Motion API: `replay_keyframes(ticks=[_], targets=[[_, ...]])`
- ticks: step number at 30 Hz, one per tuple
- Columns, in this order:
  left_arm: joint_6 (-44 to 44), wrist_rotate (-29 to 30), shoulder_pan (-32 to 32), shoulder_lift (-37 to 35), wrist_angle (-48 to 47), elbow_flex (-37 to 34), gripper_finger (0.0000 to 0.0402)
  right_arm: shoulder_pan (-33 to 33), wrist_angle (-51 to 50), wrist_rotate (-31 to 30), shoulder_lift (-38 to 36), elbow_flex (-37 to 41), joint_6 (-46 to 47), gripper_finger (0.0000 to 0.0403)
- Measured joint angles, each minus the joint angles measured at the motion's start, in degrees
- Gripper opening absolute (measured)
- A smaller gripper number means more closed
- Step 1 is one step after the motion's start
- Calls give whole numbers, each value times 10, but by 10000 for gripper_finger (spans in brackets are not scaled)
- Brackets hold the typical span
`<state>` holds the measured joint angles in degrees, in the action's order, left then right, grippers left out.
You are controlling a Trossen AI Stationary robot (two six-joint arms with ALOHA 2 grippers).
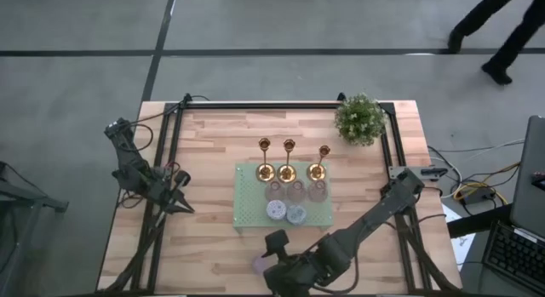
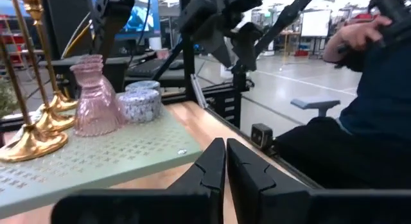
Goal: Pick & Place candle stick holders
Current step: Put the pink scented candle on the shelf
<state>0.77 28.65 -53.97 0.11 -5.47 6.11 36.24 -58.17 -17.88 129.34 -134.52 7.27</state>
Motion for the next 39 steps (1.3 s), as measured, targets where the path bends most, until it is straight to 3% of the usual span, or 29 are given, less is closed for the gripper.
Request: replay_keyframes(ticks=[11,16,22,26,28,31,39], targets=[[24,17,0,4,58,-43,19,-10,20,7,0,-1,-47,364],[26,63,0,1,59,-44,19,-27,21,32,1,0,-51,364],[22,61,0,5,57,-44,19,-46,30,65,1,1,-58,364],[26,116,3,5,58,-45,19,-56,42,75,1,8,-74,364],[25,94,3,5,61,-44,19,-60,49,79,2,12,-81,364],[27,3,3,5,69,-46,19,-66,51,81,3,20,-85,364],[23,69,4,4,63,-46,19,-76,109,116,4,71,-103,363]])
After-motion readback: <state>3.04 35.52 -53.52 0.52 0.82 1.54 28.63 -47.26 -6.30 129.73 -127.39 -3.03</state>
